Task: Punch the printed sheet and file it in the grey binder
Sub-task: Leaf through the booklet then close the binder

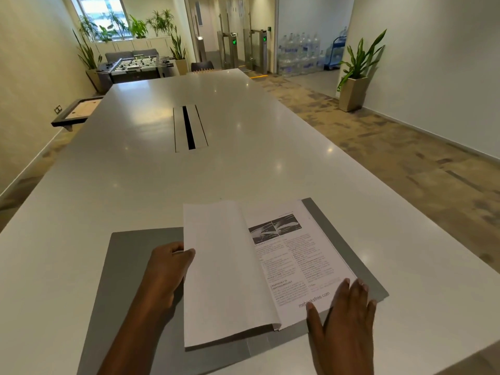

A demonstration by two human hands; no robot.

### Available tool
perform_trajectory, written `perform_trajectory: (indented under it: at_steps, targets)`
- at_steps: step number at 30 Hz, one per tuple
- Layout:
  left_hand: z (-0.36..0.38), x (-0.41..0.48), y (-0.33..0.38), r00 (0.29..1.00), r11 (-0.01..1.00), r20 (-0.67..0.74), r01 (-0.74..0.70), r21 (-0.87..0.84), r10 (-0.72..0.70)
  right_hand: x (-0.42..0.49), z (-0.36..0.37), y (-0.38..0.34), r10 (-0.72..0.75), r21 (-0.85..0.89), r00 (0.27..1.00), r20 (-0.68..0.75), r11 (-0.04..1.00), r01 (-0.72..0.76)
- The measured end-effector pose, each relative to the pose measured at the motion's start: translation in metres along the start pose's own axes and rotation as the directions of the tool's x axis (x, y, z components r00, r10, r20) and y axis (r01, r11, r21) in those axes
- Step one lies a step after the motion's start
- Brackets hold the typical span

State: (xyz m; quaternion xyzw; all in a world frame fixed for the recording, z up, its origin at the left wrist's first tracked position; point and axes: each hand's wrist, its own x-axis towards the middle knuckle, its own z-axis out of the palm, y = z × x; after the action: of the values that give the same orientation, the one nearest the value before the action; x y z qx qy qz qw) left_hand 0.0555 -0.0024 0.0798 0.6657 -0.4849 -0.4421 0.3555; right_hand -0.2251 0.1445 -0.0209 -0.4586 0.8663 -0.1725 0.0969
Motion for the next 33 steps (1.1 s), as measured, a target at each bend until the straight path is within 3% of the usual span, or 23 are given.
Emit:
perform_trajectory:
  at_steps: [3, 7, 10, 13, 17, 19, 21, 25, 27, 30, 33]
  targets:
    - [-0.002, 0.000, -0.001, 1.000, 0.999, 0.009, 0.003, -0.034, -0.002, -0.002, 0.001, -0.003, 0.030, -0.068, 0.999, 0.041, 0.997, -0.027]
    - [-0.006, -0.003, -0.001, 1.000, 0.998, -0.002, 0.008, -0.068, -0.008, -0.002, 0.008, -0.003, 0.020, -0.098, 0.999, -0.036, 0.995, -0.024]
    - [-0.009, -0.002, -0.001, 1.000, 0.998, -0.005, 0.011, -0.054, -0.011, -0.004, 0.012, -0.004, 0.000, -0.052, 0.996, -0.093, 0.999, -0.005]
    - [-0.010, -0.003, 0.000, 1.000, 0.999, -0.002, 0.008, -0.051, -0.008, -0.004, 0.008, -0.011, 0.027, 0.015, 0.999, -0.021, 1.000, -0.027]
    - [-0.009, -0.005, 0.001, 1.000, 0.999, 0.012, -0.017, -0.037, 0.018, -0.003, 0.004, -0.026, 0.005, 0.363, 0.999, 0.048, 0.931, -0.022]
    - [-0.009, -0.005, 0.001, 0.999, 0.999, 0.017, -0.028, -0.044, 0.029, -0.009, -0.001, -0.034, -0.095, 0.562, 0.995, 0.040, 0.825, 0.056]
    - [-0.009, -0.004, 0.000, 0.999, 0.998, 0.024, -0.030, -0.056, 0.031, -0.014, -0.007, -0.042, -0.199, 0.642, 0.979, -0.034, 0.747, 0.174]
    - [-0.007, 0.000, -0.004, 0.999, 0.996, 0.043, -0.007, -0.089, 0.011, -0.023, -0.013, -0.053, -0.448, 0.562, 0.860, -0.243, 0.658, 0.501]
    - [-0.005, 0.002, -0.007, 0.999, 0.993, 0.038, 0.002, -0.118, 0.002, -0.027, -0.009, -0.056, -0.529, 0.516, 0.800, -0.283, 0.620, 0.591]
    - [-0.001, 0.003, -0.010, 1.000, 0.983, 0.016, 0.027, -0.184, -0.025, -0.028, -0.003, -0.059, -0.660, 0.468, 0.729, -0.178, 0.595, 0.653]
    - [0.003, 0.000, -0.010, 0.999, 0.971, 0.009, 0.047, -0.233, -0.046, -0.027, 0.002, -0.056, -0.771, 0.476, 0.634, 0.065, 0.582, 0.659]
